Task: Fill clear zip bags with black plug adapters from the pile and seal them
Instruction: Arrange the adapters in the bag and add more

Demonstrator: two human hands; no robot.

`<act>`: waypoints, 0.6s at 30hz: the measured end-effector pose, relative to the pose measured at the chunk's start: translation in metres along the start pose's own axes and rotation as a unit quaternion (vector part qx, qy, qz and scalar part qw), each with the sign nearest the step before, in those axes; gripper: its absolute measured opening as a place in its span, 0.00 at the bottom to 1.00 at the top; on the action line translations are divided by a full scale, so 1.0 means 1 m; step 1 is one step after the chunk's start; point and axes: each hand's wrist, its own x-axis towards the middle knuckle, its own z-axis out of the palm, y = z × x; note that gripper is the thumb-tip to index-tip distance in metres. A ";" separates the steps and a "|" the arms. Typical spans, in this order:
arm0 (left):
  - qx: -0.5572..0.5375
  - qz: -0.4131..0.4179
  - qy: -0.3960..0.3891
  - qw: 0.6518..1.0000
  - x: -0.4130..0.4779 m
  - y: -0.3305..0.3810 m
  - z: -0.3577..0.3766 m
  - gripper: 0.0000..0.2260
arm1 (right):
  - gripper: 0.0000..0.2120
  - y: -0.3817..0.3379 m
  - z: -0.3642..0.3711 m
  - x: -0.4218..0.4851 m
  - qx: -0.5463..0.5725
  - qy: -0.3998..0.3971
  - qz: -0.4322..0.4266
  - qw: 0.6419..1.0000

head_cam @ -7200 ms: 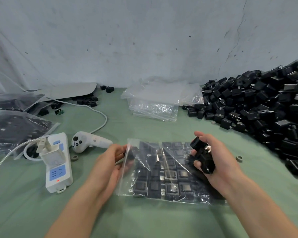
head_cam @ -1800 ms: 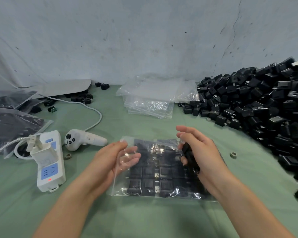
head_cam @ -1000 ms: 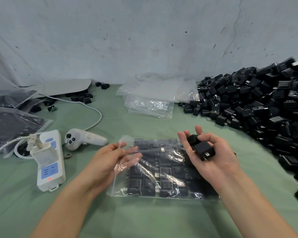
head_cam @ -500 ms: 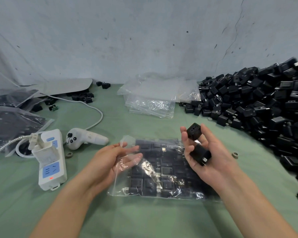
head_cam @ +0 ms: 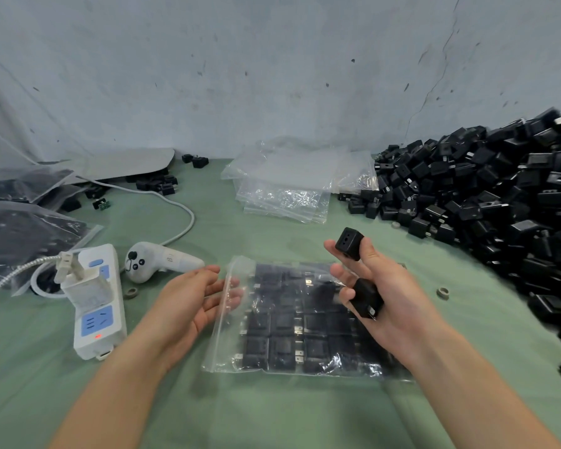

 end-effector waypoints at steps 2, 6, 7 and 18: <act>-0.005 0.004 0.013 1.000 0.000 0.000 0.000 0.10 | 0.17 0.000 0.000 -0.001 -0.010 -0.006 -0.006 1.000; 0.006 0.042 0.063 0.997 0.003 0.001 0.001 0.07 | 0.15 0.001 0.001 -0.002 -0.036 -0.020 -0.018 0.999; 0.044 0.073 0.089 0.992 0.004 -0.001 0.000 0.07 | 0.15 0.001 0.001 -0.003 -0.040 -0.020 -0.022 0.999; 0.226 0.309 0.018 0.924 -0.028 -0.005 0.030 0.07 | 0.13 0.008 0.010 -0.010 -0.139 -0.073 -0.113 0.981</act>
